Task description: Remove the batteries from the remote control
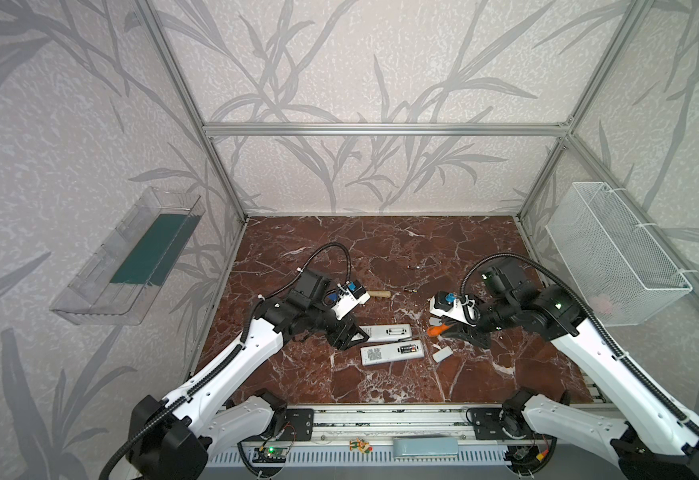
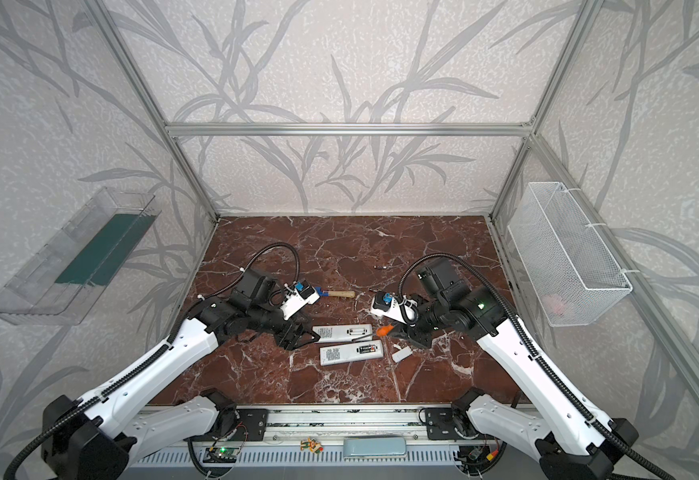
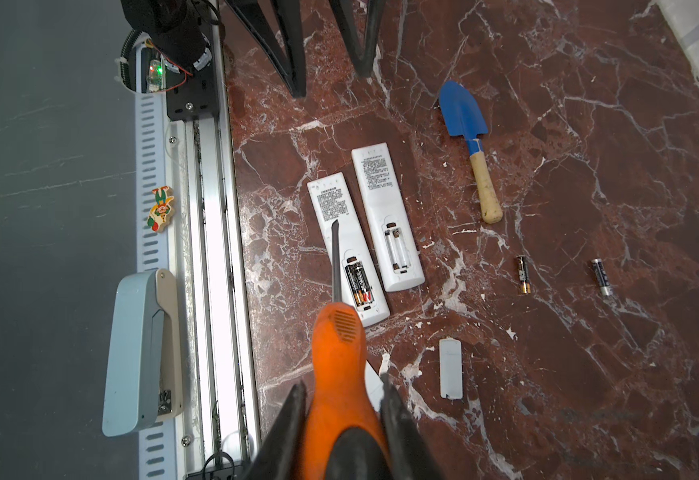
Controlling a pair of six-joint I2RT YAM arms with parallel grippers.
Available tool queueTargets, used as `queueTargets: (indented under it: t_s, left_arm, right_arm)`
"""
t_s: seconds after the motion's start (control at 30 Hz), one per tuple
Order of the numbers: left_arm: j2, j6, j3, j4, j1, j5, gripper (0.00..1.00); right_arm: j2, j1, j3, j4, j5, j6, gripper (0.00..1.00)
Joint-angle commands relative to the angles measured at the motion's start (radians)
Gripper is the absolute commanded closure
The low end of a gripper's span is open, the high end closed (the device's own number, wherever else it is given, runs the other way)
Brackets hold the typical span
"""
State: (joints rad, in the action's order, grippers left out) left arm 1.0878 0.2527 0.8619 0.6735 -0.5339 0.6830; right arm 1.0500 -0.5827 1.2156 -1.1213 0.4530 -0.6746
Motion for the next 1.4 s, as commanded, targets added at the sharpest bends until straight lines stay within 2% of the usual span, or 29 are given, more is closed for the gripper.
queueTargets:
  t_s: [0.0, 0.13, 0.3, 0.43, 0.57, 0.63, 0.67, 0.87, 1.1, 1.37]
  left_arm:
    - [-0.003, 0.148, -0.050, -0.001, -0.038, 0.007, 0.32]
    - [0.011, 0.154, -0.111, -0.087, -0.077, -0.006, 0.36]
    - [0.088, 0.159, -0.141, -0.166, -0.157, -0.047, 0.34]
    - [0.141, 0.165, -0.145, -0.208, -0.206, -0.140, 0.25]
    - [0.157, 0.202, -0.153, -0.250, -0.216, -0.178, 0.13]
    - [0.166, 0.217, -0.150, -0.262, -0.216, -0.191, 0.02]
    - [0.177, 0.220, -0.146, -0.269, -0.218, -0.191, 0.01]
    - [0.279, 0.239, -0.096, -0.284, -0.231, -0.213, 0.01]
    - [0.399, 0.252, -0.020, -0.229, -0.283, -0.271, 0.13]
    - [0.478, 0.244, 0.032, -0.197, -0.305, -0.310, 0.22]
  right_arm:
    - [0.007, -0.006, 0.021, -0.048, -0.062, -0.028, 1.00]
    - [0.010, -0.005, 0.001, -0.037, -0.113, -0.019, 1.00]
    - [0.031, -0.005, -0.007, -0.038, -0.135, -0.004, 1.00]
    - [0.047, -0.005, -0.002, -0.033, -0.169, 0.012, 1.00]
    - [0.053, 0.000, -0.006, -0.011, -0.150, 0.055, 1.00]
    - [0.054, 0.002, -0.008, -0.008, -0.142, 0.082, 1.00]
    - [0.052, 0.004, -0.011, -0.005, -0.138, 0.099, 1.00]
    - [-0.019, 0.010, -0.067, 0.059, -0.184, 0.180, 1.00]
    - [-0.091, 0.046, -0.096, 0.118, -0.175, 0.219, 1.00]
    - [-0.102, 0.074, -0.106, 0.166, -0.161, 0.251, 1.00]
